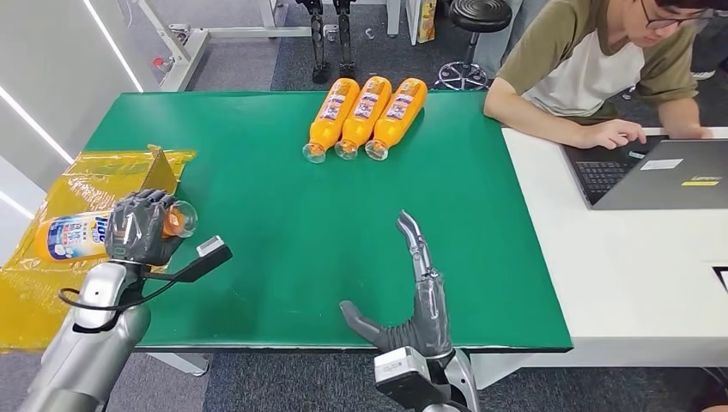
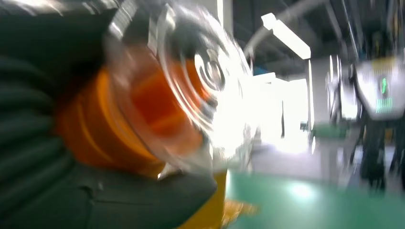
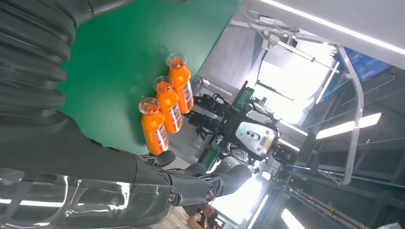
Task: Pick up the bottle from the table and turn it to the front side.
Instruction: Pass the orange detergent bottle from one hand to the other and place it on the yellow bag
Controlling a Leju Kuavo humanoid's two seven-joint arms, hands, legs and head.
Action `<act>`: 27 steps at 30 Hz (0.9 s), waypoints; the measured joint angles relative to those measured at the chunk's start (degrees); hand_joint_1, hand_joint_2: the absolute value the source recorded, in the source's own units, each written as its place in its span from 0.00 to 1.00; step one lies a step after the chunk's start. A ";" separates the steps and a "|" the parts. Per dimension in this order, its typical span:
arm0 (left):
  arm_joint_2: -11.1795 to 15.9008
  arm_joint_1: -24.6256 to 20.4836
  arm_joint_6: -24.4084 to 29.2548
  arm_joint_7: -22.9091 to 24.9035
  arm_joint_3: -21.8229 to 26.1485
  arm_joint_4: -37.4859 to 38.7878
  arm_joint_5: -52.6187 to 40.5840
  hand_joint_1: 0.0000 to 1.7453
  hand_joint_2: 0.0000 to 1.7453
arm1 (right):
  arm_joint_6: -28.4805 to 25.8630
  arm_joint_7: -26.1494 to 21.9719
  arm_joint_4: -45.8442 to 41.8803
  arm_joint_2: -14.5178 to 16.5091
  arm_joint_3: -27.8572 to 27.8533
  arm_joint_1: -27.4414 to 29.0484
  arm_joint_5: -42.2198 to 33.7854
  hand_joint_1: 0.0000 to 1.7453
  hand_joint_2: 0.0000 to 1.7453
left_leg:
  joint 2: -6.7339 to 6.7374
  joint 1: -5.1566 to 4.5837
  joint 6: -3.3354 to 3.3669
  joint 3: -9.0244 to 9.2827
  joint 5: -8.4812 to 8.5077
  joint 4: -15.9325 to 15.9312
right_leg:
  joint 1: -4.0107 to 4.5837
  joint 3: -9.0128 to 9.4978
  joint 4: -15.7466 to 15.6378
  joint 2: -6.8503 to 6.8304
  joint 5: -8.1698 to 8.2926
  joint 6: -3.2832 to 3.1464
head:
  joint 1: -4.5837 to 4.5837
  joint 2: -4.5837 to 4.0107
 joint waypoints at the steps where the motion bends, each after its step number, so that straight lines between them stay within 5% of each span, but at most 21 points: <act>1: 0.08 -1.10 -0.99 -0.02 -0.87 2.27 -0.84 1.00 1.00 | -0.02 0.01 -0.01 0.07 -0.09 -0.13 0.00 0.00 1.00 | 0.01 0.00 0.00 0.00 0.00 0.00 | 0.00 -0.01 0.00 0.01 0.00 0.00 | 0.00 0.00; 8: -0.56 -6.72 -7.88 0.62 -5.01 14.30 -2.63 1.00 1.00 | -0.49 -0.06 -0.26 0.11 -0.72 0.22 0.68 0.00 1.00 | 0.05 0.00 -0.05 -0.02 -0.05 0.00 | 0.01 -0.07 -0.01 0.08 -0.01 0.00 | 0.01 0.00; 17: -2.10 -7.42 -8.82 1.78 -6.24 20.57 -1.45 0.99 1.00 | 0.15 -0.57 -0.48 0.14 -1.52 0.70 1.52 0.00 1.00 | 0.10 0.01 -0.08 -0.04 -0.06 -0.01 | 0.02 -0.10 0.00 0.15 -0.01 -0.01 | -0.01 0.00; 18: -2.31 -7.43 -8.78 2.04 -6.34 20.88 -1.45 0.87 1.00 | 0.28 -0.60 -0.47 0.14 -1.56 0.68 1.60 0.00 1.00 | 0.09 0.02 -0.08 -0.04 -0.06 -0.01 | 0.02 -0.10 0.00 0.15 -0.01 -0.01 | -0.01 0.00; 21: -3.31 -7.45 -8.76 2.71 -6.44 21.83 -1.28 0.14 1.00 | 0.86 -0.72 -0.32 0.19 -1.64 0.52 1.66 0.00 1.00 | 0.09 0.02 -0.08 -0.04 -0.06 -0.01 | 0.02 -0.09 0.00 0.15 -0.01 -0.01 | -0.01 0.00; 22: -3.75 -7.45 -8.84 2.88 -6.44 22.16 -1.20 0.00 1.00 | 1.06 -0.77 -0.23 0.22 -1.67 0.43 1.67 0.00 1.00 | 0.09 0.02 -0.08 -0.04 -0.06 -0.01 | 0.02 -0.09 0.00 0.14 -0.01 -0.01 | -0.01 0.00; 27: -6.11 -7.66 -10.97 1.74 -6.38 22.98 1.54 0.00 1.00 | 1.94 -0.78 0.45 0.39 -1.85 -0.14 1.69 0.00 1.00 | 0.04 0.01 -0.08 -0.04 -0.06 0.00 | 0.02 -0.08 -0.01 0.09 -0.01 0.00 | 0.00 0.00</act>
